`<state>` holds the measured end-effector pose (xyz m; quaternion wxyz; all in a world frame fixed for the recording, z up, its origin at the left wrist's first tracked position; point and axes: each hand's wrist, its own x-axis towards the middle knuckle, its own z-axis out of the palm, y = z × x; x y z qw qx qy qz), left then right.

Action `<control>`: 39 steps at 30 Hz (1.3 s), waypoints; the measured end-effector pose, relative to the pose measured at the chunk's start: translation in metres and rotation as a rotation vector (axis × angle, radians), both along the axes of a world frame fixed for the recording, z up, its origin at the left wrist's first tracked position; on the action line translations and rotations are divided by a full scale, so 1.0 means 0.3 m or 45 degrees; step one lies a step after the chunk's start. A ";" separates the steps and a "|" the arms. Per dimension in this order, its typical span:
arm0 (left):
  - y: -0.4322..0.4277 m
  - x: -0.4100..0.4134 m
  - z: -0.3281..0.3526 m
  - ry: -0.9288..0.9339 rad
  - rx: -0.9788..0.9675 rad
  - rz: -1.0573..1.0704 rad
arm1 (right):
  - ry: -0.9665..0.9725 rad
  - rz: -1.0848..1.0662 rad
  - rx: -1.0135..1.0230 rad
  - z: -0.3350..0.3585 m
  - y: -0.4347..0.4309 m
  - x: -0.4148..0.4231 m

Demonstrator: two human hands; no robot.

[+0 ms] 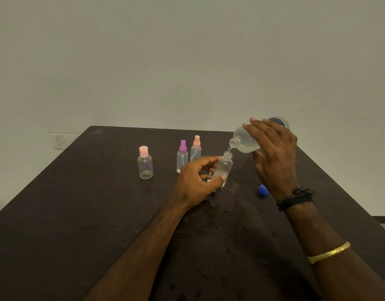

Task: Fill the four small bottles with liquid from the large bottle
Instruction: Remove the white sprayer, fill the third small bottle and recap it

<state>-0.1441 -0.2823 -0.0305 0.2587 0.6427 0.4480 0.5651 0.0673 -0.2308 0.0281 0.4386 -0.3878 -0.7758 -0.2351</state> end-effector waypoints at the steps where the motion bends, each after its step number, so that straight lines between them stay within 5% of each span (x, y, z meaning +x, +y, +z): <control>1: 0.001 0.000 -0.001 -0.003 0.001 0.000 | 0.001 0.001 0.000 0.000 -0.001 0.000; 39: -0.001 -0.001 0.002 -0.006 0.005 -0.006 | -0.008 0.001 0.025 -0.005 -0.002 0.004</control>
